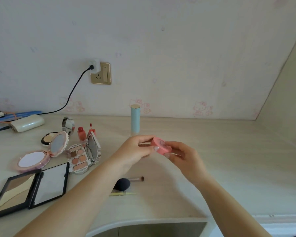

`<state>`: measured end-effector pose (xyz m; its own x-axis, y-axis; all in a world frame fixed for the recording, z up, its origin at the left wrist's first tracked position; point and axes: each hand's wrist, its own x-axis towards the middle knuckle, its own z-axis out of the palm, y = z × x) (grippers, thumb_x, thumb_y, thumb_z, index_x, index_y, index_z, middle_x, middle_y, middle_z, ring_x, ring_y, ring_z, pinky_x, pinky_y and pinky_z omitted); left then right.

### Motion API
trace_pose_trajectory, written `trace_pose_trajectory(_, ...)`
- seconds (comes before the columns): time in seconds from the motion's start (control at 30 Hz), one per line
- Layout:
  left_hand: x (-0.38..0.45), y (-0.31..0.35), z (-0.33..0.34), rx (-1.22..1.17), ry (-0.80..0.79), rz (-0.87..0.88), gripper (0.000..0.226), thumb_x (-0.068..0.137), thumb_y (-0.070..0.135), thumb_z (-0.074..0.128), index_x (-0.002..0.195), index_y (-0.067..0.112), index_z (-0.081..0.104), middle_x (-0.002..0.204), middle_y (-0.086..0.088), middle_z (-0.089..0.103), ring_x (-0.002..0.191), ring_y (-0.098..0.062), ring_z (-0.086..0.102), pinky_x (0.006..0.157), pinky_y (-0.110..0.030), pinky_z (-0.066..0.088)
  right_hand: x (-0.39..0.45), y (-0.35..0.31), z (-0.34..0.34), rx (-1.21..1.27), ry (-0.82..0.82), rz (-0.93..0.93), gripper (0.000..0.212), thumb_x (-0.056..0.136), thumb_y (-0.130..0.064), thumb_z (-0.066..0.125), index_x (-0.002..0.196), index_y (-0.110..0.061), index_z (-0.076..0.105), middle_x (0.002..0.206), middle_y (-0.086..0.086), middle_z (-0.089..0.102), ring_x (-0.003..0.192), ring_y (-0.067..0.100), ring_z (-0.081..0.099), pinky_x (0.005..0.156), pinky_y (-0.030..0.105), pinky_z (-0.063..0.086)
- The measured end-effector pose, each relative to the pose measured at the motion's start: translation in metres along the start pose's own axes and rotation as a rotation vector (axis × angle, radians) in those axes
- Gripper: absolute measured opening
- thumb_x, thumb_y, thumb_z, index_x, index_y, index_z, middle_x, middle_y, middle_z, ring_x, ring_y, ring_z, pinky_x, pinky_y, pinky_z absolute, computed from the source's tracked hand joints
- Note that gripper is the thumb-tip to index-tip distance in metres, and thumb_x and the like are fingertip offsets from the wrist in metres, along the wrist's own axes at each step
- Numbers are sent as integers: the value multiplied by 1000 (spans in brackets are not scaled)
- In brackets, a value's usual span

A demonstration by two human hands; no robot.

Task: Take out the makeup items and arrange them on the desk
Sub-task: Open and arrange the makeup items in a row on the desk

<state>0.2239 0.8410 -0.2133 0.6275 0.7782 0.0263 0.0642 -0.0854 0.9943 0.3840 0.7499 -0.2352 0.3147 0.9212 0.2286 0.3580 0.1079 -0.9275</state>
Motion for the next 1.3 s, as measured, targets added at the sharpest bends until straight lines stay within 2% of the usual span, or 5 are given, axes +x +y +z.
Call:
trace_pose_trajectory(0.17, -16, 12, 0, -550, -139, -58, 42, 80, 26, 63, 121, 24, 58, 114, -1, 69, 111, -21, 63, 96, -53, 46, -5, -22, 3, 127, 30, -110, 35, 85, 2, 63, 102, -28, 64, 105, -12, 71, 102, 3, 65, 81, 15, 49)
trace_pose_trajectory(0.33, -23, 16, 1, -814, -228, 54, 54, 72, 21, 79, 120, 15, 55, 104, -10, 65, 95, -24, 65, 82, -43, 56, -10, -42, 15, 56, -6, -133, 32, 89, -13, 63, 115, -32, 66, 116, -16, 67, 114, 3, 59, 100, 32, 45)
trace_pose_trajectory(0.77, -38, 24, 5, -864, 114, 150, 27, 82, 18, 63, 108, 16, 55, 98, -8, 68, 100, -20, 63, 73, -37, 57, -11, -96, 38, -312, -2, -188, 25, 91, -41, 53, 111, -35, 67, 104, -23, 69, 101, -12, 59, 81, 12, 50)
trace_pose_trajectory(1.03, -48, 26, 4, -859, 268, 159, 7, 88, 11, 61, 92, 16, 57, 91, -8, 69, 79, -14, 68, 62, -30, 56, -6, -103, 53, -636, -14, -267, 25, 95, -35, 43, 105, -29, 65, 91, -7, 72, 85, 15, 67, 75, 37, 54)
trace_pose_trajectory(1.3, -52, 29, -3, -902, 260, 179, 2, 91, 13, 58, 92, 15, 58, 88, -8, 71, 84, -18, 68, 70, -36, 58, -5, -117, 56, -664, 25, -264, 27, 95, -32, 42, 106, -21, 64, 82, 3, 70, 75, 24, 63, 70, 38, 51)
